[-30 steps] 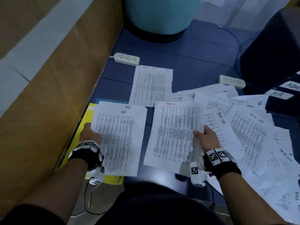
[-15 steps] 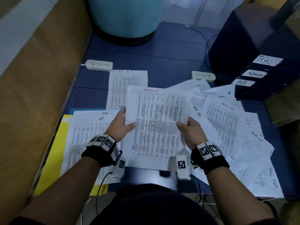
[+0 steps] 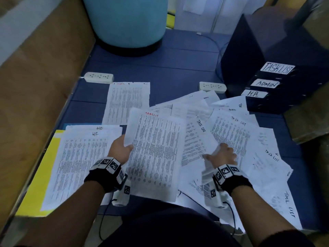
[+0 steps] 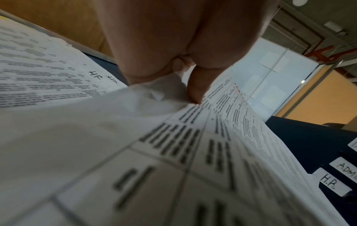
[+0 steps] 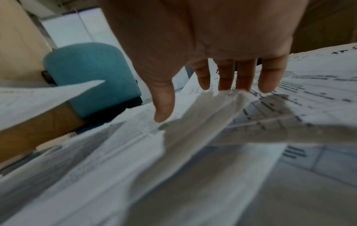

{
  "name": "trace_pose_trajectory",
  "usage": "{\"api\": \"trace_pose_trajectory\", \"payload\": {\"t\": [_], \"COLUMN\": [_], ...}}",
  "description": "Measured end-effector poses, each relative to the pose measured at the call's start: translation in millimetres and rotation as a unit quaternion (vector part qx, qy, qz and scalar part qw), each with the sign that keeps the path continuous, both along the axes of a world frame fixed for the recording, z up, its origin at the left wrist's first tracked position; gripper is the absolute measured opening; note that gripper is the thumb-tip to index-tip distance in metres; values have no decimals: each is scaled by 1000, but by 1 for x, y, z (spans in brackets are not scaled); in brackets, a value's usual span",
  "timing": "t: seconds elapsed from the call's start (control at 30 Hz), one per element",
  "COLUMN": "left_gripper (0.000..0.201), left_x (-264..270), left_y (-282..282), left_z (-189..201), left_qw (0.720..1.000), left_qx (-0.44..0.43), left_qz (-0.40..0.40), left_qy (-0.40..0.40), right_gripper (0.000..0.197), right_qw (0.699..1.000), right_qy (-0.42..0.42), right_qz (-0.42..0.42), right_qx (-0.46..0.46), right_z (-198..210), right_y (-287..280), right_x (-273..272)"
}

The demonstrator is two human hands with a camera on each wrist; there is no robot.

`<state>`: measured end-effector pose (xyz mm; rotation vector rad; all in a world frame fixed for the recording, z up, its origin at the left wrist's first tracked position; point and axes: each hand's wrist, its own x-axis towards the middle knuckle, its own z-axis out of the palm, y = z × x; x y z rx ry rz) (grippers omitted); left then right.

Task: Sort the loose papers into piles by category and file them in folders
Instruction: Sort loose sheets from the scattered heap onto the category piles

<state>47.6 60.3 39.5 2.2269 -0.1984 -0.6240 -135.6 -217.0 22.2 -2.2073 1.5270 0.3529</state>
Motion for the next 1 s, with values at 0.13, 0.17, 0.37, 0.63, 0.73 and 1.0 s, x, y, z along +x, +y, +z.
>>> {"api": "trace_pose_trajectory", "payload": {"t": [0.13,0.17,0.37,0.63,0.73,1.0], "left_gripper": [38,38,40,36,36,35], "left_x": [-5,-5,-1,7,8,11], "left_y": [-3,-3,-4,-8,-12,-20], "left_z": [1,2,5,8,10,15], "left_qw": [1000,1000,1000,1000,1000,999], "left_qx": [6,7,10,5,-2,-16], "left_qz": [13,17,21,-5,-14,-36], "left_qy": [-7,-8,-6,-4,1,6], "right_gripper": [53,42,13,17,15,11], "right_qw": [998,993,976,978,975,985], "right_qy": [-70,-115,-217,-202,-219,-172], "right_qz": [0,-10,12,29,-5,24], "right_qx": [0,10,-1,-49,-25,10], "right_z": [-13,-13,-2,4,8,3], "right_y": [-7,-9,-22,-31,-29,-28], "right_x": [0,-2,-5,-4,-4,-6]}}
